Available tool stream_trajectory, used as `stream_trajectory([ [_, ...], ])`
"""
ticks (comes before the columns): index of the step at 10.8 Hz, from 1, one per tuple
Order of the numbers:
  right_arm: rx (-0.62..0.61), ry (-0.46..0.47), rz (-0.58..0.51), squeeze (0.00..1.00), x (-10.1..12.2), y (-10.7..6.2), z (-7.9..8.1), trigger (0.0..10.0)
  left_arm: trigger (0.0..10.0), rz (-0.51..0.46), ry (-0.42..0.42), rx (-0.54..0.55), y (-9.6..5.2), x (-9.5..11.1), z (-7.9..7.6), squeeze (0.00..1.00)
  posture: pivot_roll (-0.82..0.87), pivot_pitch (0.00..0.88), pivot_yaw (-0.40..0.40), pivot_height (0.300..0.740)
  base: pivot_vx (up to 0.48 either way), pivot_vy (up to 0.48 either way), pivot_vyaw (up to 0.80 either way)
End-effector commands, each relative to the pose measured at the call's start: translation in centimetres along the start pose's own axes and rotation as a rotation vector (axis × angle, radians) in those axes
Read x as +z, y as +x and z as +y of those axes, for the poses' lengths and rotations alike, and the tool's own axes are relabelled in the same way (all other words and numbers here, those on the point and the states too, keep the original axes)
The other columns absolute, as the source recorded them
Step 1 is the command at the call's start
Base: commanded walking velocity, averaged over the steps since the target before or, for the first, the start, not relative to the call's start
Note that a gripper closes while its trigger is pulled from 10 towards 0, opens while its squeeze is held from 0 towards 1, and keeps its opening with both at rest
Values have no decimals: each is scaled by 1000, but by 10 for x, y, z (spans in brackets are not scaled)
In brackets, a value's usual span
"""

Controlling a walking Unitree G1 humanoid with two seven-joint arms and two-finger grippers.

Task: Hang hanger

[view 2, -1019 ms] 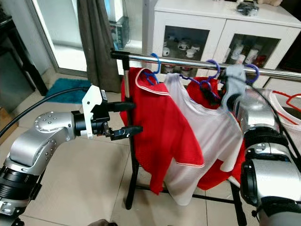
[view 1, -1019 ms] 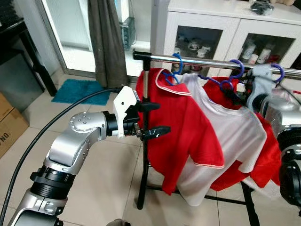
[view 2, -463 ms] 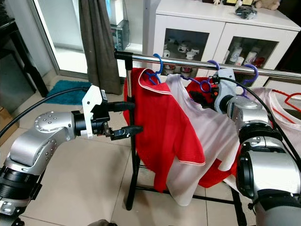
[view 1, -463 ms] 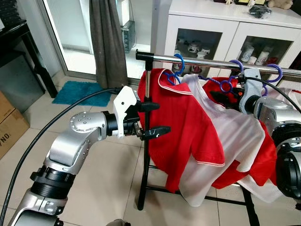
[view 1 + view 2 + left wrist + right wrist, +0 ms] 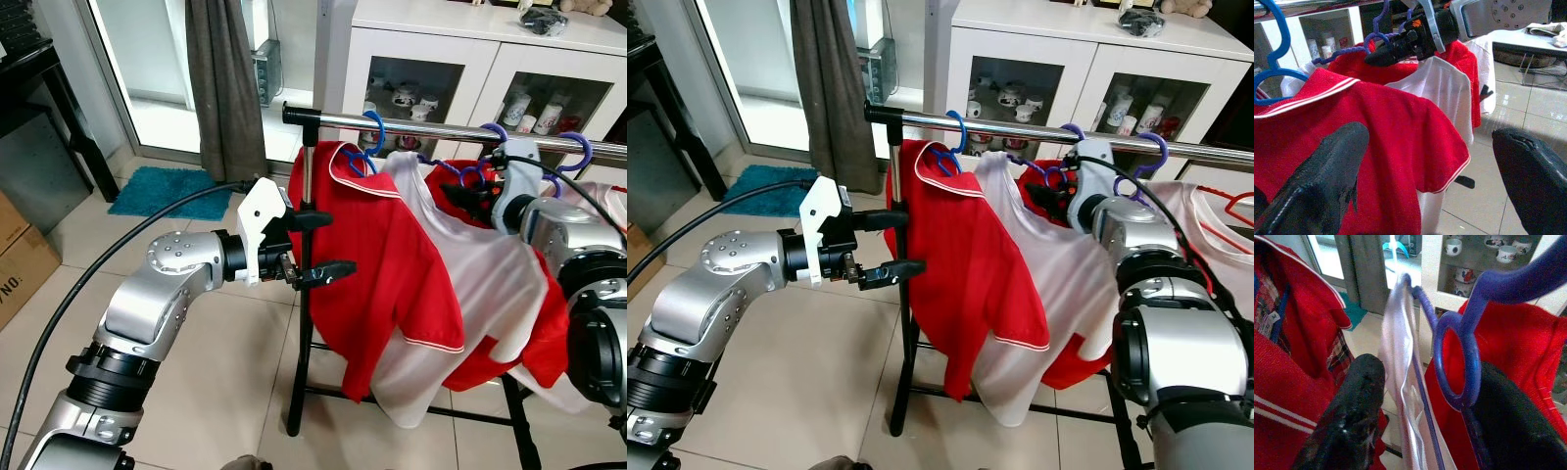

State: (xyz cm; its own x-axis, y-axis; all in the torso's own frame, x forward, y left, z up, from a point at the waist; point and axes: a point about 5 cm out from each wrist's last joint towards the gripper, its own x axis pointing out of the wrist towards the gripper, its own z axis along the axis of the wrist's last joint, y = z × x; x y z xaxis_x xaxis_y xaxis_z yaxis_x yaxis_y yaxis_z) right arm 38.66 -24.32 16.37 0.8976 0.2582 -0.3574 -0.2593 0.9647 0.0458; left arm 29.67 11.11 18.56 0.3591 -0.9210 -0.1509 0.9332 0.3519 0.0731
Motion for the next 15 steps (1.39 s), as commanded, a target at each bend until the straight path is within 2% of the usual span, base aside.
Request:
stream_trajectory([
  [1, -4, 0, -26, 0, 9, 0, 0, 0, 10000, 6, 22, 0, 2, 3, 1, 0, -128, 0, -25, 740, 0, 0, 0],
  [10, -15, -16, -36, 0, 5, -2, -4, 0, 10000, 7, 29, 31, 3, -1, 3, 0, -119, 0, -16, 740, 0, 0, 0],
  [12, -27, -36, -96, 0, 12, -7, -9, 0, 10000, -8, 31, 165, 1, -8, 9, 0, -123, 0, -7, 740, 0, 0, 0],
  [15, -28, -85, -176, 0, 20, -16, -16, 0, 10000, 15, 18, 293, -6, -23, 10, 0, -139, 0, 18, 740, 0, 0, 0],
])
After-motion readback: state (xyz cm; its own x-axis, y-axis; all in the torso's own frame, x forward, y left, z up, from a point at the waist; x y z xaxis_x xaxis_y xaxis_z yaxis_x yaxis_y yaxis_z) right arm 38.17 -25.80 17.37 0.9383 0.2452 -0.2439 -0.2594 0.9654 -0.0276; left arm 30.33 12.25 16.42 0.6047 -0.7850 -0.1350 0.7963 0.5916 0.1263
